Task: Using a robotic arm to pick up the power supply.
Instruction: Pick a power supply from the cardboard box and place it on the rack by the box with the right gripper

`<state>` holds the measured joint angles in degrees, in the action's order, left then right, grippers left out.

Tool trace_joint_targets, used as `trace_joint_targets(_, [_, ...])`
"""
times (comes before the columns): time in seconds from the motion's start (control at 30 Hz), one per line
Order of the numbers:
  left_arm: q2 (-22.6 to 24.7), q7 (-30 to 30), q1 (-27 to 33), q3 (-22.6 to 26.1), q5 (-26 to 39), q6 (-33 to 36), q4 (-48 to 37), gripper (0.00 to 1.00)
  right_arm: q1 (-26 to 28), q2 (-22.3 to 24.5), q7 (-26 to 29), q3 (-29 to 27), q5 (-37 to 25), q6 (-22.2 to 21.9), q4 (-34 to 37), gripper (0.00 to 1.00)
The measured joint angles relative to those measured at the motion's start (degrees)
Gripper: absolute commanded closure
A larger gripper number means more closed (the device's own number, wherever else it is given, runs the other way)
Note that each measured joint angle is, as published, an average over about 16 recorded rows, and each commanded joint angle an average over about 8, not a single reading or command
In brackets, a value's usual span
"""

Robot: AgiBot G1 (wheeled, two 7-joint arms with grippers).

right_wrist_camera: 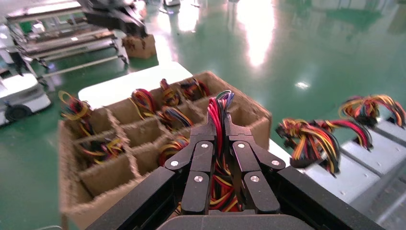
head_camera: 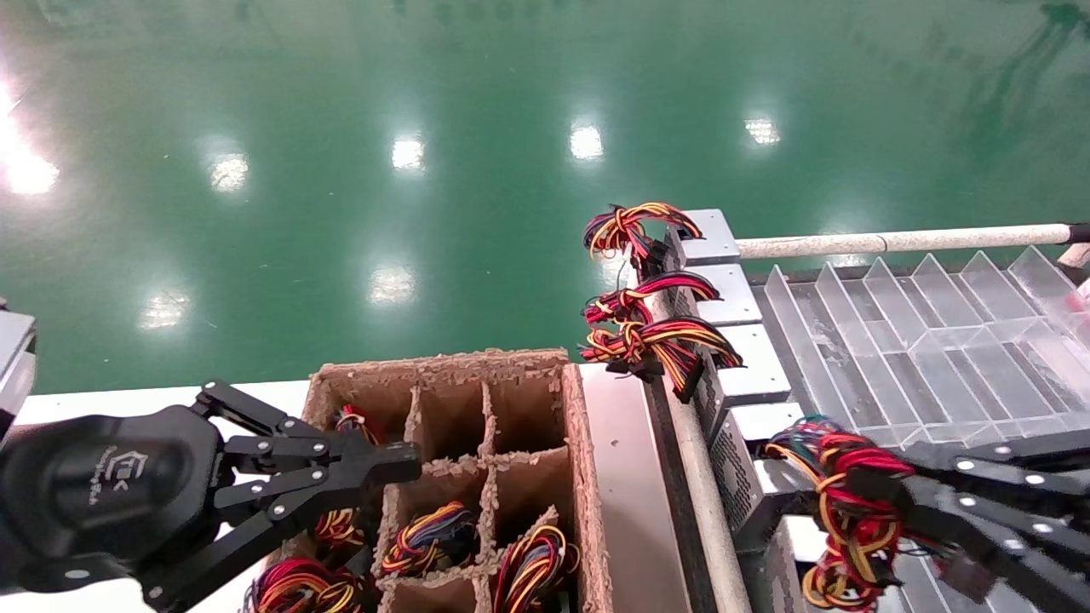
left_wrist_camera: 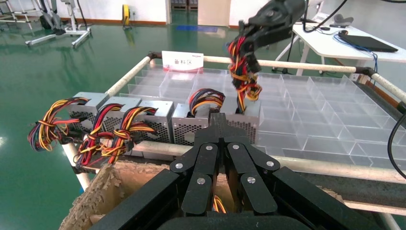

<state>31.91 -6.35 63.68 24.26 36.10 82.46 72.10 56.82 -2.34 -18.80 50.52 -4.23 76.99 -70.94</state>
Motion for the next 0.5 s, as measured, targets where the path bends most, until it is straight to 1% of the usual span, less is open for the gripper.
trace_joint_targets(0.2, [0.00,0.00,0.00,0.00,0.00,0.00,0.00,1.00,2.18,-4.04,2.11,-1.13,-4.31,0.50,3.45,1.00])
trace_joint_targets(0.5, [0.00,0.00,0.00,0.00,0.00,0.00,0.00,1.00,6.18,-8.66,3.72,-2.36,-8.74,2.85,7.57,1.00])
